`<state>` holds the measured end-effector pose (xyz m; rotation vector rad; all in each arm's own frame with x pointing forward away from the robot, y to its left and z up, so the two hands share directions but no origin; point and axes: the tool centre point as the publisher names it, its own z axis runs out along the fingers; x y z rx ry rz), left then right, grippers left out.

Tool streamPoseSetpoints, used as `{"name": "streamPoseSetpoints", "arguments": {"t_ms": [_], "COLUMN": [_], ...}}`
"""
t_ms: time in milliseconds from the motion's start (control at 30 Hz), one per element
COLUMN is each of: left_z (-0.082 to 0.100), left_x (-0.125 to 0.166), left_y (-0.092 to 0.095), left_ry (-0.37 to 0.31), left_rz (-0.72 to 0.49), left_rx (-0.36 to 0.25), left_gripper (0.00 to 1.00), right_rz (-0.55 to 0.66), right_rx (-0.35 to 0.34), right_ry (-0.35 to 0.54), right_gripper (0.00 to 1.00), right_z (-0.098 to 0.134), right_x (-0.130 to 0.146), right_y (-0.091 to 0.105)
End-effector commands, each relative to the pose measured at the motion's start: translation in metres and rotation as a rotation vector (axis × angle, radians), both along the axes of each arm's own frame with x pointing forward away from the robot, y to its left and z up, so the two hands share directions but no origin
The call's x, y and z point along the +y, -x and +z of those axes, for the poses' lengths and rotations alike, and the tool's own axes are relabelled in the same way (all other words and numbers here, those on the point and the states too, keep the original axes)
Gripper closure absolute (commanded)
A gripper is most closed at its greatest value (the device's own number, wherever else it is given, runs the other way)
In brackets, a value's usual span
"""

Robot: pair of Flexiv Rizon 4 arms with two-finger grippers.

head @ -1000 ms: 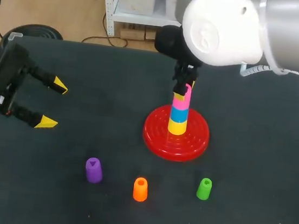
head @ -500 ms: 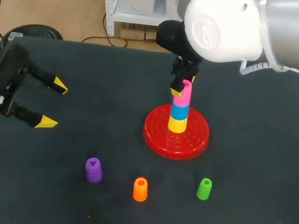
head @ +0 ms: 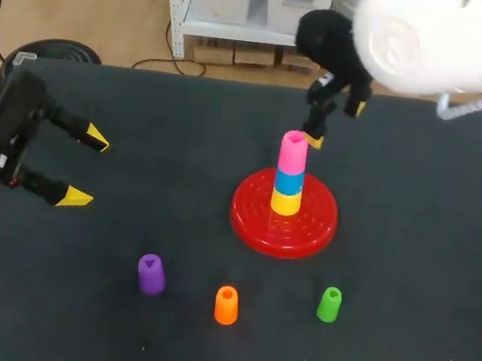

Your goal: Pick up and stack the cylinders on the red base in this order: pink,purple,orange,green

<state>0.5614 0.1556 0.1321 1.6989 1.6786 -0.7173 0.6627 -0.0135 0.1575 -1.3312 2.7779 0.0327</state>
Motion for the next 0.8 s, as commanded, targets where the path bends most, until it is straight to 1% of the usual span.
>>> {"name": "streamPoseSetpoints", "arguments": {"t_ms": [33,167,267,367,467,567,600,800], "left_z": [-0.001,-0.001,-0.001,-0.001,-0.001,-0.001,-0.001,-0.001], "left_x": [0.0,0.0,0.0,0.0,0.0,0.0,0.0,0.0], "left_y": [0.0,0.0,0.0,0.0,0.0,0.0,0.0,0.0], "left_ry": [0.002,0.002,0.002,0.002,0.002,0.002,0.002,0.002], "left_rz": [0.0,0.0,0.0,0.0,0.0,0.0,0.0,0.0], "left_rx": [-0.003,-0.003,-0.003,-0.003,-0.003,-0.003,-0.003,-0.003], "left_gripper": [0.0,0.0,0.0,0.0,0.0,0.0,0.0,0.0], "right_rz": [0.004,0.03,0.061,0.106,0.141,0.163,0.135,0.132], "right_rx": [-0.095,-0.114,-0.114,-0.089,-0.08,-0.076,-0.089,-0.087], "right_ry": [-0.065,-0.085,-0.087,-0.092,-0.107,-0.104,-0.094,-0.098], "right_gripper": [0.0,0.0,0.0,0.0,0.0,0.0,0.0,0.0], "right_z": [0.001,0.004,0.003,-0.001,0.0,-0.001,-0.001,0.0], "right_x": [-0.016,-0.016,-0.013,-0.008,-0.002,0.002,0.003,0.001], "right_y": [0.027,0.04,0.051,0.063,0.073,0.075,0.075,0.073]}}
